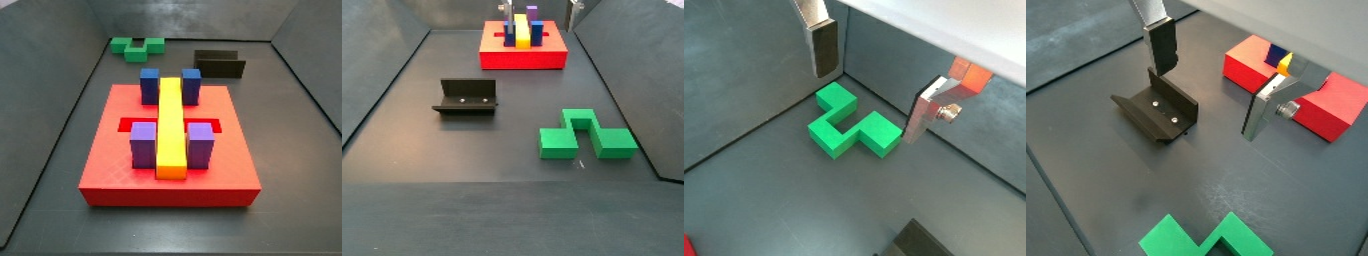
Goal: Pick up the green object. Move up. Place the green object on the fixture. Regrasp the green object. Move to above the board. Insert the green object.
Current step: Pick up the green object.
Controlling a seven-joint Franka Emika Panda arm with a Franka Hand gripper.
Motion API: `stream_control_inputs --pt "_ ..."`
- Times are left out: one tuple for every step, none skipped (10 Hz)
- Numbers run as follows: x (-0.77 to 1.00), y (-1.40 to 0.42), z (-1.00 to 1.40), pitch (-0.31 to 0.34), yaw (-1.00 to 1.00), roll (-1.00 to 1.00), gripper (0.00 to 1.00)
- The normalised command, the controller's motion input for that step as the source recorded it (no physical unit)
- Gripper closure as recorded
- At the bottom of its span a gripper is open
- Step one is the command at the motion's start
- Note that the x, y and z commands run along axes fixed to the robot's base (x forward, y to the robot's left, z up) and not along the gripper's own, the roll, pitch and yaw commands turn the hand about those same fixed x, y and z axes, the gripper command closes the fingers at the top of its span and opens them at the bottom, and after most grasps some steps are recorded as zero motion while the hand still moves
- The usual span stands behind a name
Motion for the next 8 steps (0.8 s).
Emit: stream_control_inputs --pt "-0.15 0.00 -0.29 0.000 -0.13 -0.06 0.00" --pt "-0.53 0.32 -0.46 -0.264 -0.23 -0.28 0.00" --pt "-0.62 0.36 -0.43 -0.306 -0.25 -0.27 0.00" --pt "-0.68 0.37 -0.47 -0.327 -0.18 -0.22 0.00" --pt "-0.55 0.39 -0.53 -0.319 -0.09 -0.17 0.00" --pt "-0.27 0.29 -0.64 -0.283 0.00 -0.11 0.00" --pt "-0.06 0.25 -0.63 -0.287 0.00 -0.10 0.00" --pt "0.00 0.18 -0.67 -0.217 0.01 -0.07 0.00"
